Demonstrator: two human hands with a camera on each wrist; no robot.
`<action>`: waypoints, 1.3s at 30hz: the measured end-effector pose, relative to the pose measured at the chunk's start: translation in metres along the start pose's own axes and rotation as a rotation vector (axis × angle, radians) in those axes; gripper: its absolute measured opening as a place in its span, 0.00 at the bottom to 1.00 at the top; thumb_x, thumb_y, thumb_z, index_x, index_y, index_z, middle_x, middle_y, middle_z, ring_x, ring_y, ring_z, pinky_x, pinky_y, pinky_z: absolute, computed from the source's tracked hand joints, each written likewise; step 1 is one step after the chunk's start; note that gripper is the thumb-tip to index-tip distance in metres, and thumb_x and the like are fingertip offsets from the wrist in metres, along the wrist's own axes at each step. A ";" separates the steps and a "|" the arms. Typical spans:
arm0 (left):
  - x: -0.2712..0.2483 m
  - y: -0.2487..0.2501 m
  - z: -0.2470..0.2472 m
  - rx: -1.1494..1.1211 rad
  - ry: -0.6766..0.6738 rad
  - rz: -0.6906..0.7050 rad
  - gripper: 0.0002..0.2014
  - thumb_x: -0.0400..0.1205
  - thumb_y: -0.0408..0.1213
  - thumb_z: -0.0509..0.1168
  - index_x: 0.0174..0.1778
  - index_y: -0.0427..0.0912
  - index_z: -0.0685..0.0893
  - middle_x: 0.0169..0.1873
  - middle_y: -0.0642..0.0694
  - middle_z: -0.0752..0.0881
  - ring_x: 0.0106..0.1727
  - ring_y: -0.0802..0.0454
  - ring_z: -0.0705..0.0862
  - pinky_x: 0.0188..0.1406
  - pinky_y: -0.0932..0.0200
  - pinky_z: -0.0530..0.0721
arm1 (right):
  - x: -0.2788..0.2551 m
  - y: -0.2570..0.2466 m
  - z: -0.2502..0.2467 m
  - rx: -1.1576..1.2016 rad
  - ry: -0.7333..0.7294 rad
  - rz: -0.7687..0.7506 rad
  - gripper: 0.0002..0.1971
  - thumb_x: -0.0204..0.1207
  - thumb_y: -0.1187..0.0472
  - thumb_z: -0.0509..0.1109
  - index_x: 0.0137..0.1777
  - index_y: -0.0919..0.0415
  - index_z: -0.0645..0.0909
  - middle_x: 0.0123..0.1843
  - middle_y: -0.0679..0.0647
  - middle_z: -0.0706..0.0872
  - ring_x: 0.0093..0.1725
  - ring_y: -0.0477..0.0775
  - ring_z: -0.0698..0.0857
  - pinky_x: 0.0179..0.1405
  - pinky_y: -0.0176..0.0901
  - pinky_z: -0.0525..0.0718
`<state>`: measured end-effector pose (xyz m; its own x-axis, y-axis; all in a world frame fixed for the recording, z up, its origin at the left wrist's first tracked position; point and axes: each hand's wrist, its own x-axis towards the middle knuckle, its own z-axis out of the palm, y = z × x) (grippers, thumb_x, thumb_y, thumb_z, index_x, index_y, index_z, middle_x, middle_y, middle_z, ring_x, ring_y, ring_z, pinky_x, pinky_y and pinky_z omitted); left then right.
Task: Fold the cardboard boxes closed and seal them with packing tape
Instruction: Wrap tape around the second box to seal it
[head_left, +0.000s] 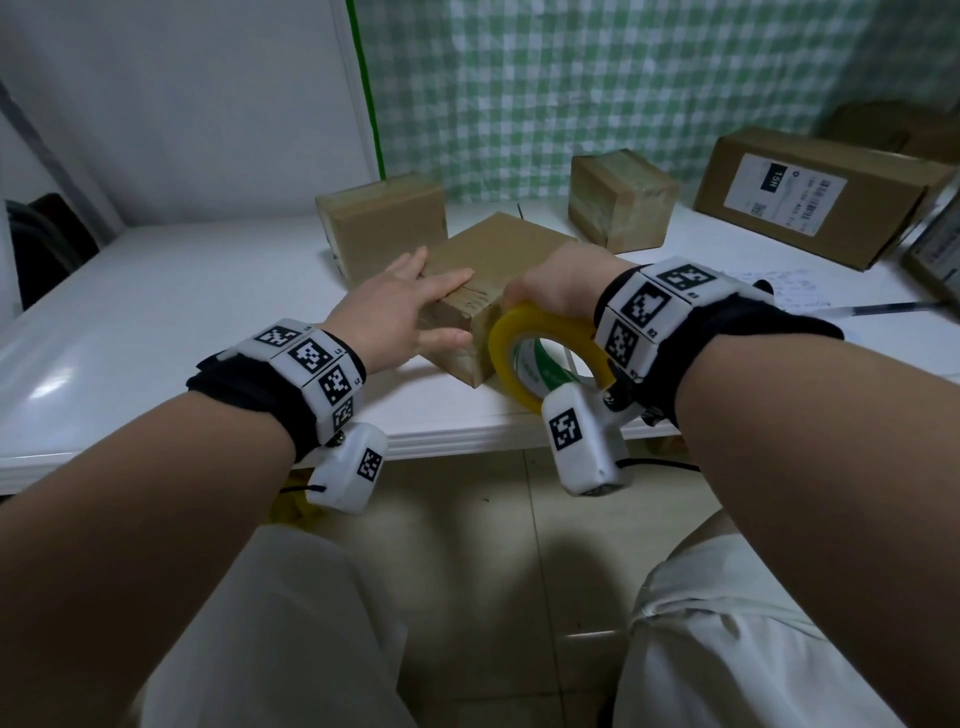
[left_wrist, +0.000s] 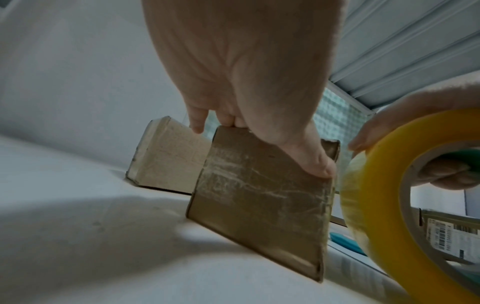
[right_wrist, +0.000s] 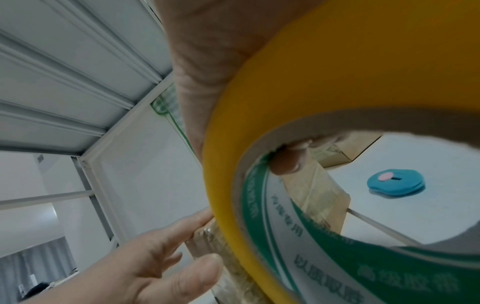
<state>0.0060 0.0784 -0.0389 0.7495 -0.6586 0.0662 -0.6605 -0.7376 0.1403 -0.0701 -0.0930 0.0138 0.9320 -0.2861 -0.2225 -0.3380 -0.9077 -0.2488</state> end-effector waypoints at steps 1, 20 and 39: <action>0.000 -0.001 -0.001 0.010 -0.014 -0.004 0.38 0.74 0.66 0.59 0.80 0.68 0.54 0.84 0.40 0.48 0.84 0.44 0.48 0.81 0.45 0.55 | -0.001 0.000 0.000 0.020 0.012 0.007 0.18 0.79 0.45 0.62 0.56 0.58 0.81 0.36 0.53 0.75 0.33 0.50 0.74 0.29 0.42 0.72; 0.007 -0.002 0.012 -0.496 0.024 -0.210 0.57 0.62 0.55 0.79 0.82 0.53 0.52 0.73 0.39 0.61 0.75 0.43 0.65 0.76 0.53 0.63 | 0.002 -0.004 -0.002 -0.069 0.021 -0.009 0.17 0.80 0.46 0.59 0.55 0.58 0.82 0.35 0.54 0.74 0.32 0.51 0.73 0.27 0.42 0.71; 0.016 0.015 0.004 -1.002 0.137 -0.497 0.46 0.62 0.58 0.72 0.75 0.52 0.60 0.64 0.46 0.73 0.61 0.45 0.78 0.60 0.43 0.82 | -0.022 0.035 -0.038 0.772 -0.032 -0.187 0.39 0.42 0.43 0.86 0.59 0.37 0.80 0.70 0.48 0.76 0.70 0.59 0.77 0.71 0.60 0.76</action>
<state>0.0082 0.0564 -0.0397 0.9589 -0.2577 -0.1189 -0.0006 -0.4207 0.9072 -0.0981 -0.1303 0.0455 0.9820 -0.1300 -0.1369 -0.1825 -0.4669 -0.8653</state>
